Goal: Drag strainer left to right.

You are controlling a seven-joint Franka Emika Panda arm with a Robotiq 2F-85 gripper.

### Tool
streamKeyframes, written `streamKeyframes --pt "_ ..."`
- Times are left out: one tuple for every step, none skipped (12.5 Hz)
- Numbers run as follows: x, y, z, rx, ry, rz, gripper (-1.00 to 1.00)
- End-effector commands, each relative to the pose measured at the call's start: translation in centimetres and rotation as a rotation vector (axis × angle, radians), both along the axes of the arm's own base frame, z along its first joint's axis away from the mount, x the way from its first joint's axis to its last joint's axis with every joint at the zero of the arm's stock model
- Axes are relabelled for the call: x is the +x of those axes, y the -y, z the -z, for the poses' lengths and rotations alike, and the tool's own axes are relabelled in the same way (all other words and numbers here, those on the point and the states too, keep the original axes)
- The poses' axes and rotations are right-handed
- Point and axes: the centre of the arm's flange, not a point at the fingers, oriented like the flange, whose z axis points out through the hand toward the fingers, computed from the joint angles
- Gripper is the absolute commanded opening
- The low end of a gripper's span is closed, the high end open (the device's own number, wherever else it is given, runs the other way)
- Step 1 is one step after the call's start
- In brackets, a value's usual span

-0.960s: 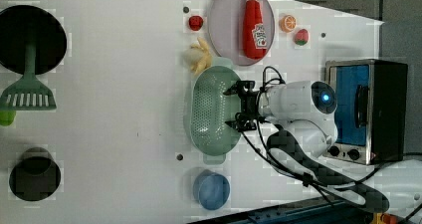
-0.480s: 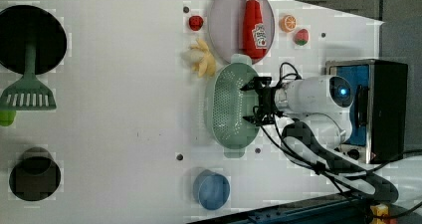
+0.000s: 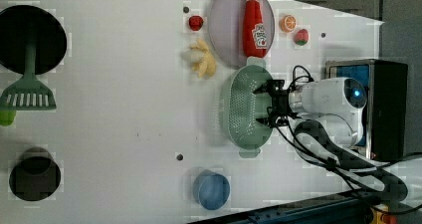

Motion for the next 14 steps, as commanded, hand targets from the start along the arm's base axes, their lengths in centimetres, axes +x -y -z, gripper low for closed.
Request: streamKeyframes --pt "0.3 3.8 -1.9 -0.018 0.030 -0.101 1.00" --pt "0.3 4.8 -1.9 -0.020 0.034 -0.109 1.00" --pt "0.4 5.7 -2.0 -0.023 0.040 -0.105 1.00" --pt "0.4 6.7 -2.0 -0.028 0.044 -0.093 1.00" --pt "0.4 7.5 -2.0 -0.032 0.046 -0.080 1.00" --pt "0.3 8.2 -2.0 -0.036 0.047 -0.067 1.00" --pt "0.3 8.9 -2.0 -0.039 0.048 -0.056 1.00" --pt "0.2 9.6 -1.9 -0.044 0.048 -0.045 1.00" --pt "0.2 10.1 -1.9 -0.046 0.046 -0.045 1.00" --pt "0.1 10.7 -1.9 -0.049 0.046 -0.050 1.00" --pt "0.1 11.2 -1.9 -0.051 0.047 -0.050 1.00" --pt "0.0 11.9 -1.9 -0.055 0.046 -0.045 1.00" --pt "-0.2 12.4 -1.9 -0.058 0.043 -0.033 1.00" --pt "-0.3 13.0 -1.9 -0.062 0.042 -0.024 1.00"
